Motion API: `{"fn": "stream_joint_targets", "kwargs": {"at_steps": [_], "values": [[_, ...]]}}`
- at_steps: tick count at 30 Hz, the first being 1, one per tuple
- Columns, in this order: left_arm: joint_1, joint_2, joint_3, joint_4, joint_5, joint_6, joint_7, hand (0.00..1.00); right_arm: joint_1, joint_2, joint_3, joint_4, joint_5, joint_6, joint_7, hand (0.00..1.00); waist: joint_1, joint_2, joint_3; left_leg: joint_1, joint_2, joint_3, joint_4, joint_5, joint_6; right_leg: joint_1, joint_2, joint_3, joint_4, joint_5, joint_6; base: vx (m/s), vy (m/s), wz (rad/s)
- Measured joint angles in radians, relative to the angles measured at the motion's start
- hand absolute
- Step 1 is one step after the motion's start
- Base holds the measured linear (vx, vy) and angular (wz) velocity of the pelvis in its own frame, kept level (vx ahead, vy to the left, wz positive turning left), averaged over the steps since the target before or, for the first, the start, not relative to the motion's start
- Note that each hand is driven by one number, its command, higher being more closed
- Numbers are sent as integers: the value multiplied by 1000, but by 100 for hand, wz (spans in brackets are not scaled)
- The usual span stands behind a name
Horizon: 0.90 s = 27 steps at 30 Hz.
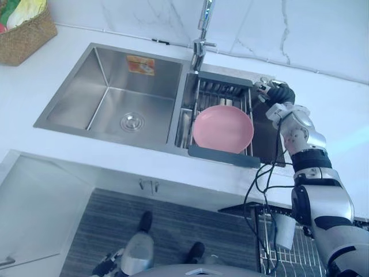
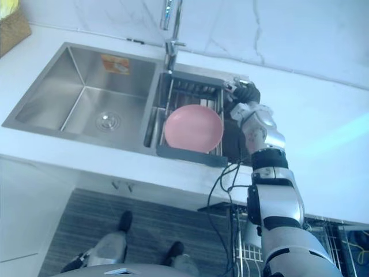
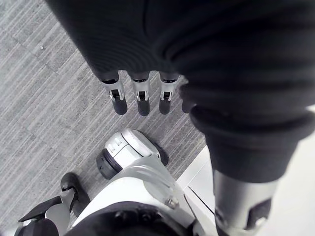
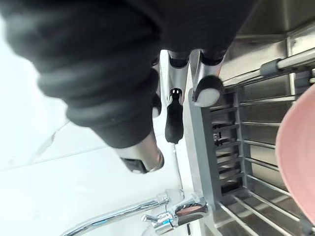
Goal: Walk over to the sink, pick up the cup, carry it to the dishwasher, place the cup inside the dishwasher, then close the dishwasher door
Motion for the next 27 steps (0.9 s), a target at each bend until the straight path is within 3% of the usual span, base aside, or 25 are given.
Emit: {"fn": "stream_joint_targets", "kwargs": {"at_steps": [1,7,13,16,19,27], "values": [[0,0,0,2,0,0,1,0,15,1,1,-6,-12,6,11,0,-1,0,-3,0,0,0,0,0,0,0,0,0,-1,1,0,0,0,0],[4,0,-5,2,0,13,10,0,40,1,16,-6,-323,6,15,0,-8,-2,-13,1,0,10,0,3,4,1,1,9,-13,15,8,0,3,-4],[16,4,-14,3,-2,21,25,0,7,-2,191,11,-628,5,79,0,-14,-3,-37,8,-1,23,0,2,7,5,0,19,-25,24,8,8,3,-6],[16,4,-15,4,-2,27,25,0,-24,-2,229,42,-683,1,99,0,-12,-3,-37,17,-1,20,0,1,7,21,1,15,-34,27,10,-6,-1,3],[17,3,-15,4,-2,31,25,0,-57,-3,280,42,-778,-27,116,0,-12,-2,-38,17,-6,13,0,-3,5,31,1,6,-51,31,7,-22,11,8],[17,4,-16,0,-1,54,18,0,-79,-15,415,43,-1153,-179,109,0,13,-2,-38,12,-20,-11,0,-4,9,46,-4,-17,-64,30,19,5,11,9]]}}
